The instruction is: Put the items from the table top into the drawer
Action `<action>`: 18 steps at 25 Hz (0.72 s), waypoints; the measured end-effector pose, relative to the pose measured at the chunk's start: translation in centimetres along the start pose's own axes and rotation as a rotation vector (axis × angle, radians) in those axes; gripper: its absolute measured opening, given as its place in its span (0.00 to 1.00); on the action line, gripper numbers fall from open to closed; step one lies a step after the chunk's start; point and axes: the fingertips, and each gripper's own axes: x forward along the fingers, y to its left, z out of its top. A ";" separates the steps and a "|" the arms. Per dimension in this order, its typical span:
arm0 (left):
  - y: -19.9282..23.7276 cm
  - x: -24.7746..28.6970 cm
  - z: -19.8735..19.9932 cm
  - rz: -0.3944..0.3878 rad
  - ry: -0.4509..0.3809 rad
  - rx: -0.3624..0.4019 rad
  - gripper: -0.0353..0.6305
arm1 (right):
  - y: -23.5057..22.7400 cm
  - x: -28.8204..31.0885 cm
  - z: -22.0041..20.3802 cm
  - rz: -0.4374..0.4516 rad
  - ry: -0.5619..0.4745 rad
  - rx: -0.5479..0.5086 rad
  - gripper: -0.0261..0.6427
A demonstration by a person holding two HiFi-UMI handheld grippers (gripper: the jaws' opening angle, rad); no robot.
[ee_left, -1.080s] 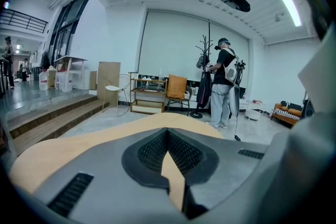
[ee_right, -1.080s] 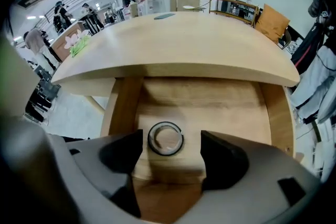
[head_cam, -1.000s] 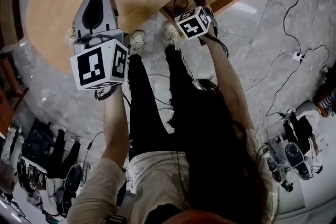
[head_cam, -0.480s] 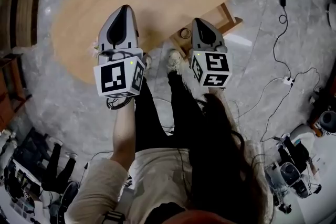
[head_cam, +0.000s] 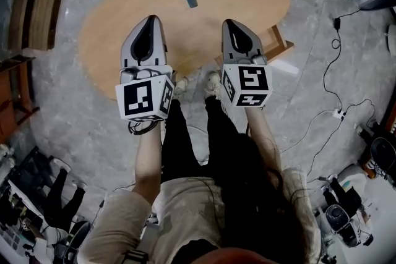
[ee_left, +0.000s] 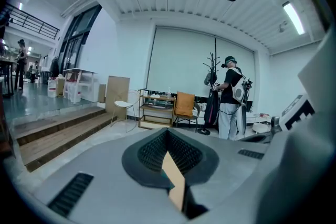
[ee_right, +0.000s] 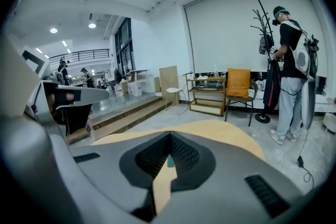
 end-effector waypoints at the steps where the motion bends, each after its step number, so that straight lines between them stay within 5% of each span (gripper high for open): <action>1: 0.4 -0.2 -0.3 0.008 0.002 0.001 0.06 | 0.5 1.0 -0.3 0.017 0.007 0.009 0.05; 4: 2.4 -1.0 -2.2 0.029 0.026 -0.005 0.06 | 2.7 5.5 -2.6 0.083 0.072 0.065 0.12; 6: 4.8 -1.5 -4.0 0.033 0.054 -0.016 0.06 | 4.7 10.0 -4.8 0.115 0.134 0.108 0.38; 8: 7.6 -1.5 -5.6 0.036 0.077 -0.026 0.06 | 5.9 15.1 -6.6 0.113 0.190 0.147 0.46; 18: 10.4 -3.8 -11.9 0.109 0.154 -0.044 0.06 | 1.5 24.9 -16.0 -0.048 0.439 -0.030 0.48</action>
